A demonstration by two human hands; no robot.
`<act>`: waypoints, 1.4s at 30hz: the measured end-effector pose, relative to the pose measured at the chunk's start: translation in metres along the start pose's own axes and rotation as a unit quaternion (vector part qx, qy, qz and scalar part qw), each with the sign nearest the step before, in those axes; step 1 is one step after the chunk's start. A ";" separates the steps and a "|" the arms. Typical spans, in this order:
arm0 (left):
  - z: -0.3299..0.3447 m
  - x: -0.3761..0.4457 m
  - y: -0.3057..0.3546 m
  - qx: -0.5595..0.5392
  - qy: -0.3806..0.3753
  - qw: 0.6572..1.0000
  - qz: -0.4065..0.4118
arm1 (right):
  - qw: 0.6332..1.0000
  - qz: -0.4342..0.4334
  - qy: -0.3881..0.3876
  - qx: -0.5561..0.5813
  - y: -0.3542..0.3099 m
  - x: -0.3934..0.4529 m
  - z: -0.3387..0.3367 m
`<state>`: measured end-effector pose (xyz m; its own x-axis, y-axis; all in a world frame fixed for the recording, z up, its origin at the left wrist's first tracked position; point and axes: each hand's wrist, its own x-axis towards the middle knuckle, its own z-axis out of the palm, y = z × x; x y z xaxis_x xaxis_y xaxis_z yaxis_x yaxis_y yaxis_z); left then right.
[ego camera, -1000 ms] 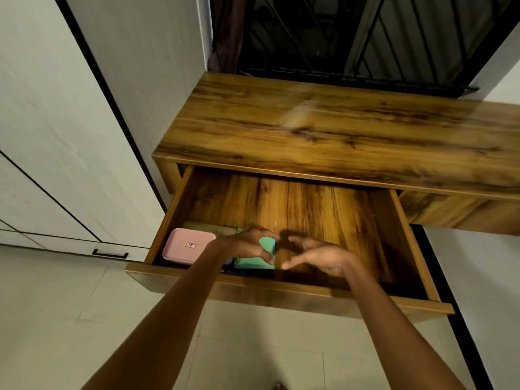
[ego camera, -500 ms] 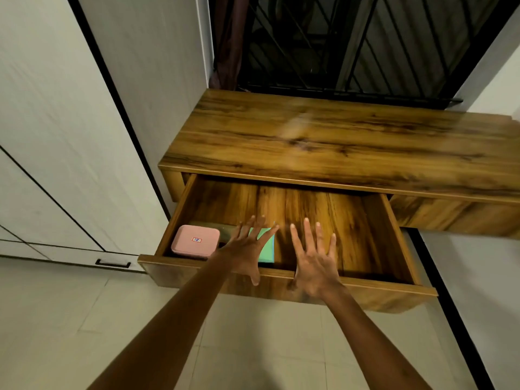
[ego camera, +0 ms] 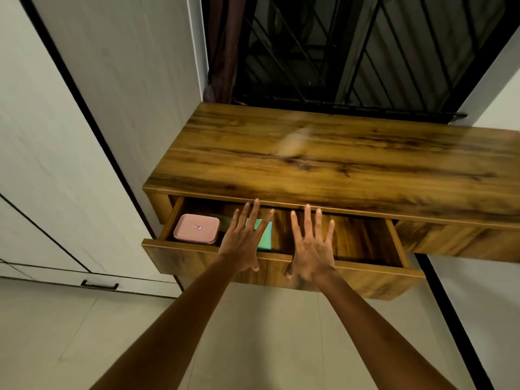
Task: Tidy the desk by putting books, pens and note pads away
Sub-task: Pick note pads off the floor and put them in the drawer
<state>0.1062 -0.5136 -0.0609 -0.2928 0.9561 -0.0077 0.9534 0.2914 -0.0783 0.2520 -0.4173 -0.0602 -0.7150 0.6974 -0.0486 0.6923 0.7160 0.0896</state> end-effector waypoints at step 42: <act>0.008 0.108 -0.016 0.028 0.057 0.997 -0.050 | 0.990 0.015 0.111 -0.080 0.021 0.120 0.041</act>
<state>0.0582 -0.4149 -0.0681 -0.3740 0.9203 0.1152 0.9131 0.3871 -0.1278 0.1851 -0.3169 -0.1053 -0.7109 0.6812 0.1750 0.7015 0.6691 0.2455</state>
